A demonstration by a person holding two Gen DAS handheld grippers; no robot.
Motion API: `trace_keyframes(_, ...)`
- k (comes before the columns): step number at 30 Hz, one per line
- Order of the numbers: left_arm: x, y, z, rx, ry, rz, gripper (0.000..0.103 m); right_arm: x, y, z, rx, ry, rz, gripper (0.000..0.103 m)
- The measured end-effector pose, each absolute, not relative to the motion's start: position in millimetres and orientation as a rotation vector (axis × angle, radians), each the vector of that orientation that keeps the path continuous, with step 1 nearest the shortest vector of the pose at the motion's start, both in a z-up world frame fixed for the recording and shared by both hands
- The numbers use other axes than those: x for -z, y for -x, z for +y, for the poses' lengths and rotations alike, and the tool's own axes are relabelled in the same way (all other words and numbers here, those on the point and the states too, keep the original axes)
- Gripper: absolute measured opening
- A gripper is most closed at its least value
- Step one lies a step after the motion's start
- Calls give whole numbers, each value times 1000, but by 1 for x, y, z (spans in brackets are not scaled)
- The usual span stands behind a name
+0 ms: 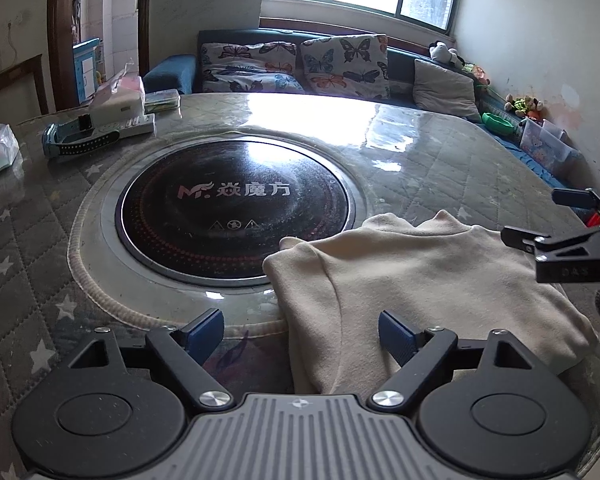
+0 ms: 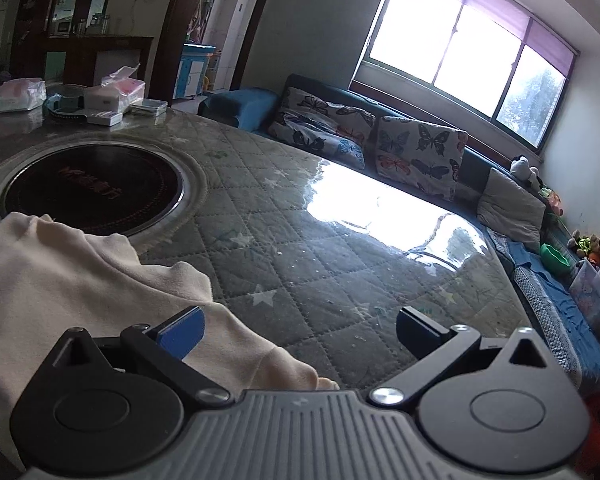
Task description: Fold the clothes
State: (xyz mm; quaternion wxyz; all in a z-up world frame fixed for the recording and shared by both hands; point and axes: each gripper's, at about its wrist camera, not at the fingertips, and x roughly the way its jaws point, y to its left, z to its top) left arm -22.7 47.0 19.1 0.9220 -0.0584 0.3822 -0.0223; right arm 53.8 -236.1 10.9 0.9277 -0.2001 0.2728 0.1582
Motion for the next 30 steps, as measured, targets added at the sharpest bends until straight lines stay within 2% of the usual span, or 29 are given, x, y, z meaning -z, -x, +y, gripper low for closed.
trace_keyframes(17,-23,18,67,-7,189,800,90,-17,36,-173,-734,516,544,101)
trace_keyframes(27,-18,17,74,2,233,829,88,-11,76,-122,-948,653,495,89)
trace_keyframes(30,-19,17,76,7,240,828,86,-7,80,-112,-968,692,482,80)
